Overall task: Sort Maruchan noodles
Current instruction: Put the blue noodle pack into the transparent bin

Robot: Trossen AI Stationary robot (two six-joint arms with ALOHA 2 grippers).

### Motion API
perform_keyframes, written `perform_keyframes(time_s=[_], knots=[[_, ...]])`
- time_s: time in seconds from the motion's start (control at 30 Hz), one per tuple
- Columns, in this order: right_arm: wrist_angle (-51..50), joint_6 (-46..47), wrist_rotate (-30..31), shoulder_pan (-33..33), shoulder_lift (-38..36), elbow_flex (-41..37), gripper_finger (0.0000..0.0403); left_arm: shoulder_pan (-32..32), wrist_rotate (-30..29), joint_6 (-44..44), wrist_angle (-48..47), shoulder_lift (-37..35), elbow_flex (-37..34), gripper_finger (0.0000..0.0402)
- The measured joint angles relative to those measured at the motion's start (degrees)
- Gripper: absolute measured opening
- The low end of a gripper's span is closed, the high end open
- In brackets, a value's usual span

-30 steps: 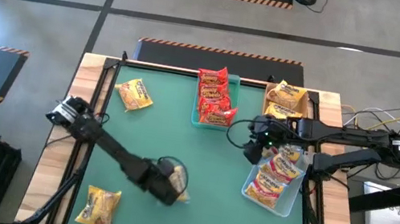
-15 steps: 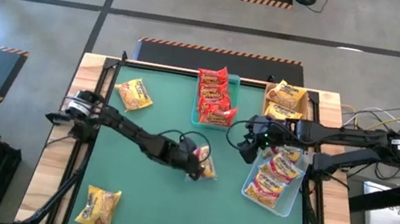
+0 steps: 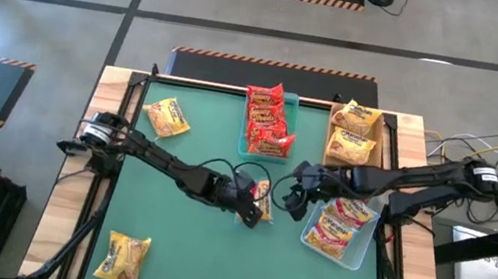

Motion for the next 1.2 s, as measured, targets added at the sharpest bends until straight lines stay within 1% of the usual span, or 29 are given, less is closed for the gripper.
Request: perform_keyframes(time_s=[0.33,0.43,0.6,1.07,1.2], knots=[[10.6,6.1,0.4,1.5,6.1,-1.2,0.0205,0.0,2.3,-3.2,-0.2,1.8,-1.3,0.0036],[12.7,7.1,0.4,1.5,7.7,-1.2,0.0205,0.0,2.8,-4.0,-2.4,2.8,-1.5,0.0036],[12.2,7.9,0.5,1.5,9.5,-1.2,0.0205,-0.1,2.9,-6.4,-6.3,3.8,-1.4,0.0036],[12.6,10.0,0.4,1.5,10.4,-0.9,0.0206,-0.2,2.8,-6.5,-6.2,5.1,-1.6,0.0036],[12.7,10.3,-0.1,1.5,10.4,-0.9,0.0216,-0.2,2.8,-6.5,-6.1,5.2,-1.7,0.0036]])
